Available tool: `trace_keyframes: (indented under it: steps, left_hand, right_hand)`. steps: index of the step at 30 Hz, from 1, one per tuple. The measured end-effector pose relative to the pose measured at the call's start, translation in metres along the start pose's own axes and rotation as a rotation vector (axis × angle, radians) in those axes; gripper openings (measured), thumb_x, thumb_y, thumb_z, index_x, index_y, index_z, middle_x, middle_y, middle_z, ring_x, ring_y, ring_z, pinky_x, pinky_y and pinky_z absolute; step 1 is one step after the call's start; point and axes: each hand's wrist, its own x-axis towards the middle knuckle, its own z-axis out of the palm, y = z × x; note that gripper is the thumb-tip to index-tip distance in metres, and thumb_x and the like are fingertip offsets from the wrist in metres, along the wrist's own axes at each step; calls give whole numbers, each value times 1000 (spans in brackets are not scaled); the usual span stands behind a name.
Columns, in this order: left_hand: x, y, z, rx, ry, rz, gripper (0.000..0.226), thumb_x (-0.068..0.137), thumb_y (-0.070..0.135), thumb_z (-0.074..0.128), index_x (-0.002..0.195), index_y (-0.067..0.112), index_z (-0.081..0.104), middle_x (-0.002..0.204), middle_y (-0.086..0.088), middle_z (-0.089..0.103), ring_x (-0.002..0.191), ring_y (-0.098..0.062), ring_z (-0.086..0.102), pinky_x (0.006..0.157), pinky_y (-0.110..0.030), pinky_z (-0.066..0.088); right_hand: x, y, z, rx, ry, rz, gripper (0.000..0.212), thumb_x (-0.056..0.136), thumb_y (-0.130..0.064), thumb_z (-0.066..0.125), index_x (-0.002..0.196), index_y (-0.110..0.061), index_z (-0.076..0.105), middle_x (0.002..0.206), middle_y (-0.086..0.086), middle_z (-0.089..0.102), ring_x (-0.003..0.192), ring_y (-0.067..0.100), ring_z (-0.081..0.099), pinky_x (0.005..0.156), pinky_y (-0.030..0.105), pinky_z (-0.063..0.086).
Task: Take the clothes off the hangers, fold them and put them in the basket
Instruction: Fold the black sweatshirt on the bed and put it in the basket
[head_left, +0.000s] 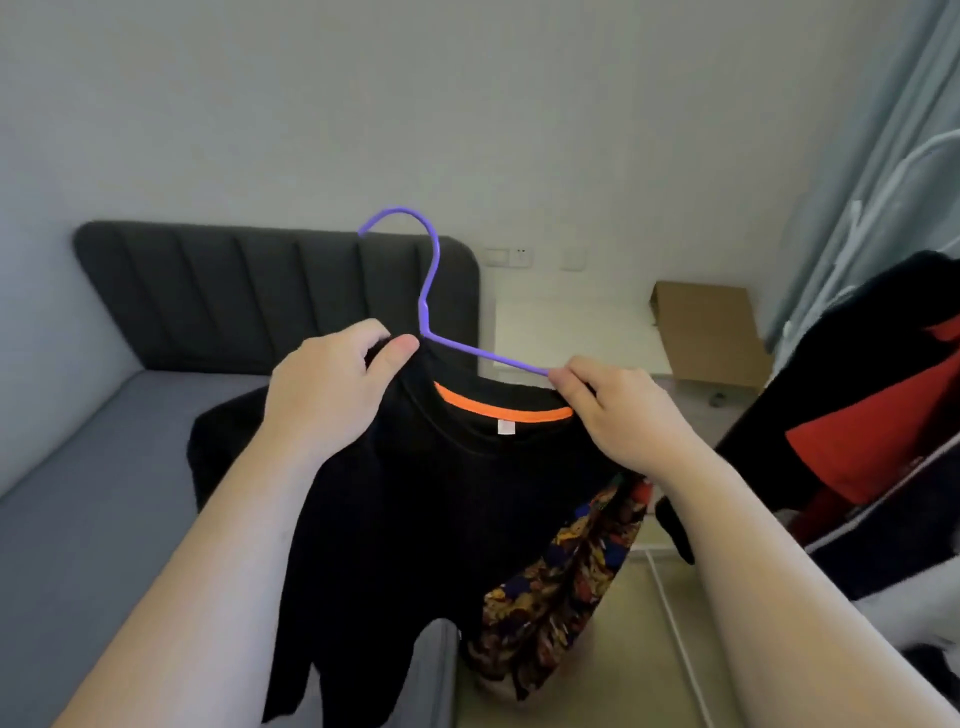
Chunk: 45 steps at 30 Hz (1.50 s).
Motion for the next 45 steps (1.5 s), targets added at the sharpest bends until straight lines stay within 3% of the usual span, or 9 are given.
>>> trace_keyframes:
  steps: [6,10,14,22,28,33,36,41,45]
  left_hand:
    - [37,-15,15,105,32,-21,46,99,58,27,83,21,49,62,2,55,61,-18,55,59,-37,44]
    - [63,-20,25,88,101,-174,52,96,65,33,73,22,52,58,1,54,61,-13,54,57,-30,38]
    - [93,-29,40,84,183,-298,52,99,56,36,64,19,47,58,2,52,60,-16,51,52,-30,32]
    - [135,-43,56,45,288,-447,55,100,55,36,60,17,35,55,1,42,57,-18,43,53,-33,28]
    - [142,-57,57,-22,328,-489,54,100,52,37,61,15,35,57,-1,42,59,-21,42,55,-35,31]
    - [137,-69,58,-23,319,-508,54,101,53,36,61,17,35,58,-1,42,59,-20,42,57,-35,32]
    - [132,-74,57,-47,280,-489,53,101,53,36,64,15,39,59,-2,44,60,-19,44,58,-36,35]
    - [124,-84,52,-118,164,-461,48,96,58,44,77,15,55,64,3,50,65,-16,50,59,-31,38]
    - [112,-96,41,-151,84,-382,35,90,53,58,86,19,64,66,3,51,60,-11,46,58,-29,38]
  right_hand:
    - [63,-4,34,-39,-8,-130,33,103,-48,34,80,-28,48,70,-6,56,67,14,55,56,33,42]
    - [103,-3,53,14,-55,-224,33,103,-46,35,77,-28,46,69,-7,55,67,13,54,57,30,40]
    - [147,7,64,64,-86,-265,31,102,-47,39,95,-26,60,80,-9,61,75,8,57,64,28,48]
    - [212,45,71,427,-45,-145,33,106,-42,29,88,-24,50,81,-6,58,77,6,53,64,19,40]
    - [231,45,88,743,-97,32,50,102,-58,17,95,-31,59,97,-14,63,97,-3,56,79,21,40]
    - [242,38,94,700,-175,10,51,99,-65,24,99,-34,64,102,-15,66,103,2,58,89,30,44]
    - [246,31,91,638,-86,-68,35,96,-61,45,98,-34,67,96,-15,70,95,2,63,83,26,49]
    - [248,17,87,934,-85,-137,21,96,-36,63,88,-19,73,77,5,74,63,21,66,44,27,43]
    - [254,13,96,1141,-116,-25,21,92,-31,67,90,-11,73,71,10,70,75,29,73,47,27,51]
